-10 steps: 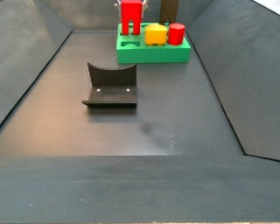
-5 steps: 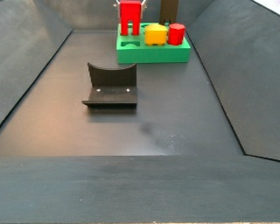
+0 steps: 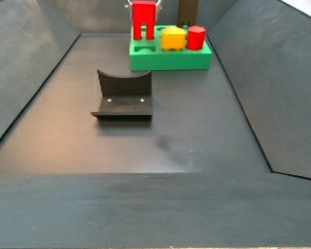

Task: Pick up the double-square object. Move up. Move to above the board. Insert the double-square object.
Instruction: Insert the double-square object.

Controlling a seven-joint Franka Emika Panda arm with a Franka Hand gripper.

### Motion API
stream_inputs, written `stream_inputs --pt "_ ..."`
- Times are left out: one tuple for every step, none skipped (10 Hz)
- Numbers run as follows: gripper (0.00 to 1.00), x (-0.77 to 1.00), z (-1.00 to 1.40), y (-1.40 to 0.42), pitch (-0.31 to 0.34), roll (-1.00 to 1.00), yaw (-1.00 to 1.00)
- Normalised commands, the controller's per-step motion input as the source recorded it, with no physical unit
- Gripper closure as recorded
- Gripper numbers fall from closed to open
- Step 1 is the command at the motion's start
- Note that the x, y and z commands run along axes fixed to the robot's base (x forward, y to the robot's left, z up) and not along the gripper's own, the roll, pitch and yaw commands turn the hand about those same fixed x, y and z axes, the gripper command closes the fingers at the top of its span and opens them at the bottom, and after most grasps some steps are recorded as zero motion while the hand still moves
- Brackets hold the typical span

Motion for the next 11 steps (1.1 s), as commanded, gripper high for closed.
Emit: stream_inputs --pt "1.0 0.41 -0.3 -0.15 0.019 0.12 -0.14" --pt "1.0 0.53 -0.31 -0.11 0.053 0.17 -0.16" --pt "1.0 0.46 -0.4 -0.03 0.076 0.27 -0.18" --pt "1.0 0.1 -0.65 0.0 0.0 0.33 -0.05" --pt "1.0 -0.04 -0.74 0.02 -0.034 0.32 0.0" --pt "1.0 -0.37 -0.58 0.0 -0.07 0.41 0.07" --pt "1.0 -0.42 -0.65 0.0 -0.06 0.37 0.06" --pt "1.0 -0.57 -0.61 0.0 -0.067 0.39 0.17" --pt "1.0 -0.61 -0.66 0.0 -0.074 0.36 0.19" --pt "1.0 0.0 0.0 0.0 0.004 0.0 0.0" --pt "1.0 0.0 0.0 0.0 0.0 0.0 0.0"
